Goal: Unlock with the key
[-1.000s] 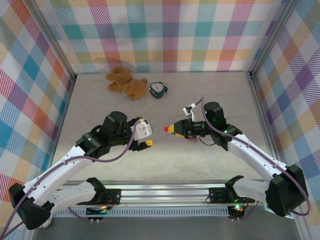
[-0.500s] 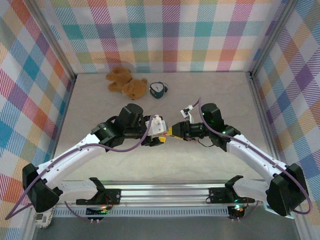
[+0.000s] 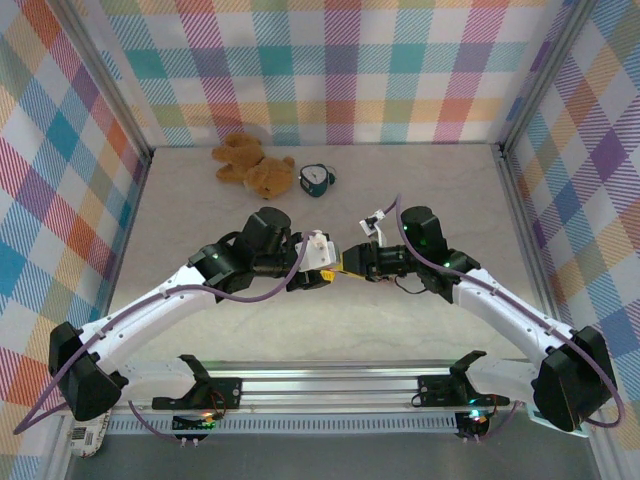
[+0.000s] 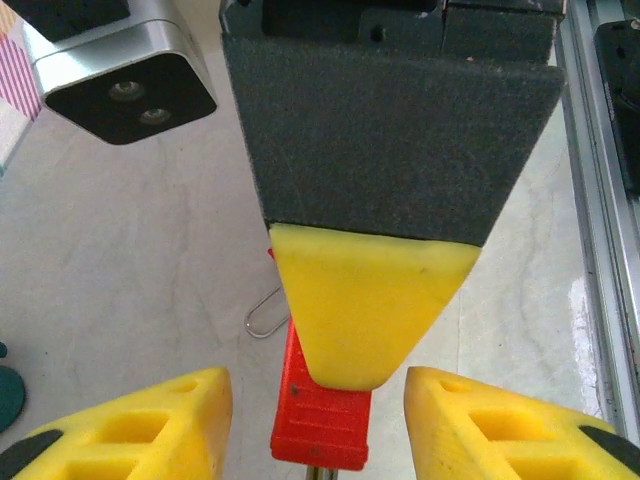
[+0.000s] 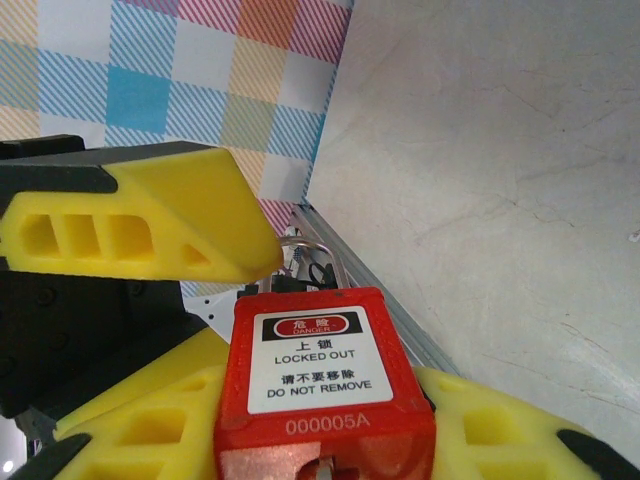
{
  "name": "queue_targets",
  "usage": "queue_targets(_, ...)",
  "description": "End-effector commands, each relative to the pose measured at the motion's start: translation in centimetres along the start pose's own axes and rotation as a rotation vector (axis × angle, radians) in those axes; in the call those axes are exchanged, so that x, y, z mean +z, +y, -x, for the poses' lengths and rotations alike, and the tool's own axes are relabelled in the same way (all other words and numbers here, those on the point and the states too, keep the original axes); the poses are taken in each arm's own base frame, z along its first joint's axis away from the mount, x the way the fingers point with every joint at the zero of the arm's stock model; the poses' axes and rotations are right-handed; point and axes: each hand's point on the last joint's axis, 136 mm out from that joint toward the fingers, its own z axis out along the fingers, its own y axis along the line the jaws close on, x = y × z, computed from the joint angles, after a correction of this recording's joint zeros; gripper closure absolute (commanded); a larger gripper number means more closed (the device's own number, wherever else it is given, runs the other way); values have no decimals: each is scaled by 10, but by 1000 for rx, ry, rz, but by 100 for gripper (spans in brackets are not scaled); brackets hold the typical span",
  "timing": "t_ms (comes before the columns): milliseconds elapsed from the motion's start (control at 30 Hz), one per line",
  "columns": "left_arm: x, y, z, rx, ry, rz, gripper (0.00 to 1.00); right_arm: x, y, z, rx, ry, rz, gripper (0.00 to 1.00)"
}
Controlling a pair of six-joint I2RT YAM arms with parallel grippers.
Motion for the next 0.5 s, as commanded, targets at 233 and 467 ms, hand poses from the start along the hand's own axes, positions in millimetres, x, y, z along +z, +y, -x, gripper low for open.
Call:
queue_targets(233, 5, -12, -7, -8, 13, -45, 65, 2, 21, 8, -61, -11, 43, 81)
queue_targets(467, 6, -15, -10, -14, 26, -57, 75, 3, 23, 9, -68, -15, 41, 81)
